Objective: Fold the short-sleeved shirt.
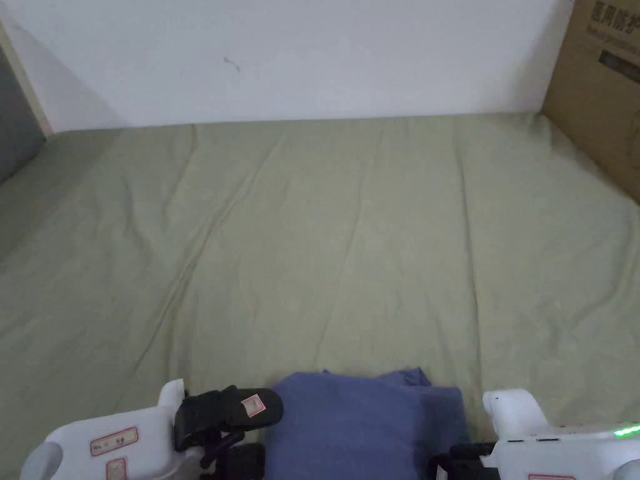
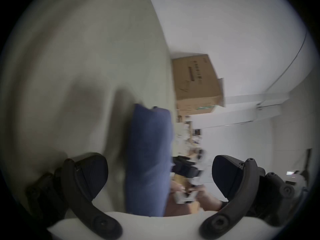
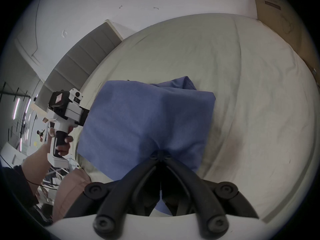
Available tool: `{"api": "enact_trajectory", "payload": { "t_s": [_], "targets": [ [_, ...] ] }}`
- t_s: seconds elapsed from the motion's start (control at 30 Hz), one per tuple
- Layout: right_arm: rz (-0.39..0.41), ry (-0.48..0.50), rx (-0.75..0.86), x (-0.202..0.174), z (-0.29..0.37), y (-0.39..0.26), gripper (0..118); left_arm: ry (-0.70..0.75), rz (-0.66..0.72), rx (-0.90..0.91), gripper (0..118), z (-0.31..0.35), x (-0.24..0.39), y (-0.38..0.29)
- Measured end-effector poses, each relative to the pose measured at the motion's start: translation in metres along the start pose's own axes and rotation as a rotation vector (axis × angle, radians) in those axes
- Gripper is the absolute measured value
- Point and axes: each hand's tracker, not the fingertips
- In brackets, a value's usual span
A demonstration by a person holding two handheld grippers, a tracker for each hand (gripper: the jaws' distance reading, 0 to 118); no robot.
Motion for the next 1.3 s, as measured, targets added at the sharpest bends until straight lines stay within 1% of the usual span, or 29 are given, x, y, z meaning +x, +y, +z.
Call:
{"api": "enact_trajectory", "payload": {
  "t_s": [0.03,0.07,0.1,0.13,0.17,0.2,0.23,0.27,0.3,0.33,0.37,0.4,0.43,0.47,0.53,0.6,0.67,0.8,0.87,0.97,1.03,1.13,1.17,1.2,1.23,1.27,1.3],
  "targets": [
    [-0.038,0.009,0.003,0.002,0.0,-0.001,0,-0.066,0.048,-0.058,118,-0.012,-0.006,0.004],
    [-0.071,0.019,0.005,0.004,-0.001,-0.001,0,-0.077,0.105,-0.128,118,-0.029,-0.013,0.006],
    [-0.088,0.027,0.007,0.006,-0.001,-0.002,0,-0.064,0.108,-0.162,118,-0.042,-0.016,0.003],
    [-0.099,0.035,0.009,0.008,0.0,-0.002,0,-0.06,0.065,-0.196,117,-0.053,-0.016,0.002],
    [-0.105,0.038,0.012,0.009,0.0,-0.003,0,-0.05,0.003,-0.219,112,-0.06,-0.009,0.002],
    [-0.108,0.039,0.014,0.009,0.0,-0.004,0,-0.001,-0.054,-0.196,96,-0.062,-0.006,0.002],
    [-0.115,0.042,0.019,0.01,0.001,-0.005,0,0.055,-0.093,-0.172,58,-0.063,-0.001,-0.001],
    [-0.125,0.047,0.024,0.011,0.001,-0.006,0,0.178,-0.122,-0.141,25,-0.063,0.0,-0.002],
    [-0.135,0.05,0.026,0.011,0.002,-0.007,0,0.336,-0.143,-0.121,24,-0.065,-0.002,-0.002],
    [-0.158,0.078,0.027,0.013,0.002,-0.008,0,0.369,-0.105,-0.126,24,-0.064,-0.01,-0.004],
    [-0.174,0.07,0.018,0.011,0.002,-0.008,0,0.186,-0.021,-0.094,24,-0.057,-0.005,-0.005],
    [-0.177,0.056,0.026,0.01,0.004,-0.008,0,0.235,-0.04,-0.104,25,-0.059,0.008,-0.006],
    [-0.178,0.055,0.047,0.006,0.01,-0.009,0,0.317,-0.113,-0.095,25,-0.06,0.022,-0.011],
    [-0.163,0.044,0.086,0.001,0.017,-0.01,0,0.34,-0.153,-0.092,25,-0.058,0.036,-0.015],
    [-0.115,0.036,0.154,-0.01,0.038,-0.013,0,0.308,-0.212,-0.089,25,-0.037,0.069,-0.017],
    [-0.108,0.044,0.175,-0.018,0.059,-0.015,0,0.382,-0.276,-0.05,25,-0.006,0.093,-0.015],
    [-0.111,0.044,0.204,-0.025,0.081,-0.019,0,0.532,-0.31,-0.02,25,0.039,0.112,0.001],
    [-0.114,0.041,0.24,-0.037,0.11,-0.028,0,0.935,-0.349,0.023,25,0.118,0.139,0.029],
    [-0.1,0.016,0.237,-0.042,0.117,-0.032,0,1.08,-0.369,0.012,25,0.153,0.144,0.043],
    [-0.073,-0.019,0.237,-0.049,0.118,-0.036,0,1.264,-0.354,0.026,25,0.191,0.145,0.06],
    [-0.073,-0.036,0.226,-0.05,0.115,-0.036,0,1.368,-0.358,0.028,26,0.209,0.142,0.071],
    [-0.093,-0.041,0.214,-0.053,0.111,-0.033,0,1.442,-0.337,0.019,26,0.229,0.137,0.077],
    [-0.097,-0.04,0.214,-0.054,0.11,-0.033,0,1.451,-0.337,0.026,40,0.234,0.137,0.078],
    [-0.095,-0.039,0.213,-0.056,0.11,-0.031,0,1.436,-0.345,0.039,68,0.238,0.137,0.076],
    [-0.088,-0.04,0.212,-0.058,0.109,-0.03,0,1.449,-0.362,0.056,102,0.242,0.138,0.075],
    [-0.081,-0.042,0.21,-0.06,0.108,-0.03,0,1.459,-0.373,0.065,118,0.244,0.139,0.073],
    [-0.07,-0.047,0.21,-0.063,0.108,-0.029,0,1.454,-0.375,0.091,115,0.248,0.142,0.071]
  ]
}}
